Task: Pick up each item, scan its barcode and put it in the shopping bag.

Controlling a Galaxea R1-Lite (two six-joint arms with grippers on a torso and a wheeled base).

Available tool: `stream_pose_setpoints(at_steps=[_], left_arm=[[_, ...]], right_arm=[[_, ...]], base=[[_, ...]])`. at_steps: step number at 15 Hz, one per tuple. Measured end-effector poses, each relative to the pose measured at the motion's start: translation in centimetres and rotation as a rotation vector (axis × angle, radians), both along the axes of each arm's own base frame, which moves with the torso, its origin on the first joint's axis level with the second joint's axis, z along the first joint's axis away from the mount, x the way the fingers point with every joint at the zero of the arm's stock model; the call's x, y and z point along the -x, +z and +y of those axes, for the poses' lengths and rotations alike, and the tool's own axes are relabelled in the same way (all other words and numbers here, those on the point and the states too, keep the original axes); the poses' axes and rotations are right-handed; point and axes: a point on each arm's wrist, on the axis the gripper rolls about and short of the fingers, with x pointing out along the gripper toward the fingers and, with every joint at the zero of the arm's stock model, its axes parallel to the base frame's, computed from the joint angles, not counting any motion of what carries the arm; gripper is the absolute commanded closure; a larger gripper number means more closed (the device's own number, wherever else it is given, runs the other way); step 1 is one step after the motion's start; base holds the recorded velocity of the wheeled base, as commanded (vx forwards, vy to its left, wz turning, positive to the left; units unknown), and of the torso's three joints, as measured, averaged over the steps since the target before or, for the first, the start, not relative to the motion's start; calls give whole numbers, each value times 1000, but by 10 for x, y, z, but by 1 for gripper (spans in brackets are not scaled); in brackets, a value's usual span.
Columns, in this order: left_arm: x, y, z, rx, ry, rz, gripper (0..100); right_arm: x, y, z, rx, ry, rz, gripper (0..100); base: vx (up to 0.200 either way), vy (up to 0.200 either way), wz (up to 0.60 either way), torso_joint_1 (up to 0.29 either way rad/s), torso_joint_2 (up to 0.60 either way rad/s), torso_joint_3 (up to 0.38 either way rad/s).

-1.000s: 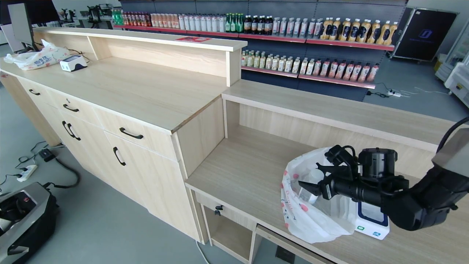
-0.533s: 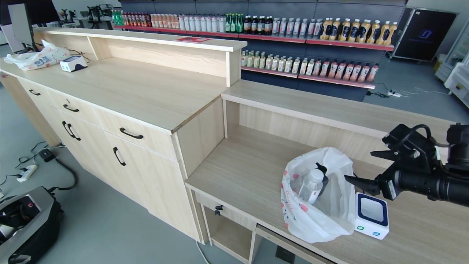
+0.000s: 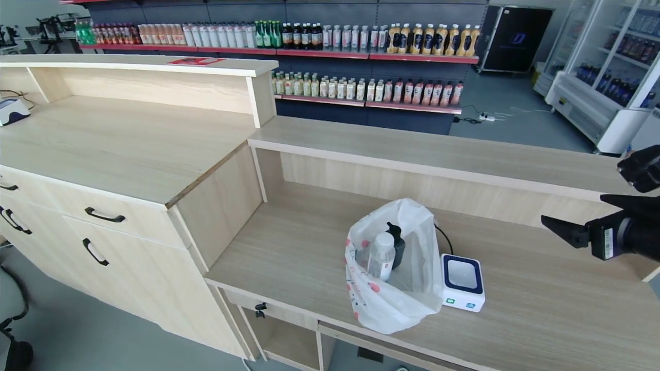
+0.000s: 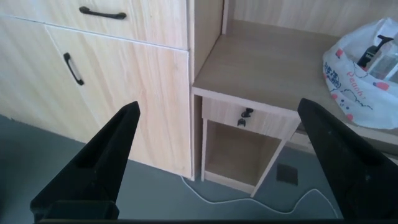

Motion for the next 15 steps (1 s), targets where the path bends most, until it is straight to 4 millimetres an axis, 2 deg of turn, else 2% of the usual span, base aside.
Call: stream_pose_setpoints(at_steps=[2, 5, 11, 15], left_arm=[[0, 0, 0, 0, 0, 0, 0], [0, 0, 0, 0, 0, 0, 0], [0, 0, 0, 0, 0, 0, 0], [0, 0, 0, 0, 0, 0, 0]], right_arm=[[9, -6, -2, -47, -118, 12, 0], [39, -21, -1, -144, -175, 13, 0], [135, -76, 5, -238, -223, 32, 0], [190, -107, 9, -273, -228, 44, 0]], base=[[0, 0, -600, 5, 2, 2], [0, 0, 0, 0, 0, 0], [0, 0, 0, 0, 0, 0], [0, 0, 0, 0, 0, 0]])
